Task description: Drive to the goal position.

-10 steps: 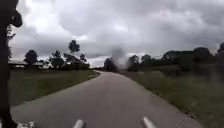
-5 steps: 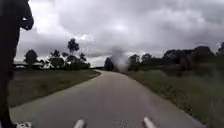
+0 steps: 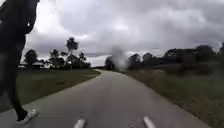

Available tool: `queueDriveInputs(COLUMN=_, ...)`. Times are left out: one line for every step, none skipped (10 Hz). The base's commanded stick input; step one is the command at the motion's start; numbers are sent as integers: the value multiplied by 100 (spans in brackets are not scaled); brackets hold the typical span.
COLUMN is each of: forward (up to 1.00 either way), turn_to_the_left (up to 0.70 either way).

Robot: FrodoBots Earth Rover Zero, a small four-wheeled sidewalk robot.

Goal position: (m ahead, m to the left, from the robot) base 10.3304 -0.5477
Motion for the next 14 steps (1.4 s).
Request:
queueDriveInputs(forward=70, turn_to_the_left=0)
queueDriveInputs(forward=70, turn_to_the_left=0)
queueDriveInputs(forward=70, turn_to_the_left=0)
queueDriveInputs(forward=70, turn_to_the_left=0)
queueDriveInputs(forward=70, turn_to_the_left=0)
queueDriveInputs(forward=70, turn_to_the_left=0)
queueDriveInputs(forward=70, turn_to_the_left=0)
queueDriveInputs(forward=70, turn_to_the_left=0)
queueDriveInputs(forward=70, turn_to_the_left=0)
queueDriveInputs(forward=70, turn_to_the_left=0)
queueDriveInputs(forward=70, turn_to_the_left=0)
queueDriveInputs(forward=70, turn_to_the_left=0)
queueDriveInputs(forward=70, turn_to_the_left=0)
queueDriveInputs(forward=70, turn_to_the_left=0)
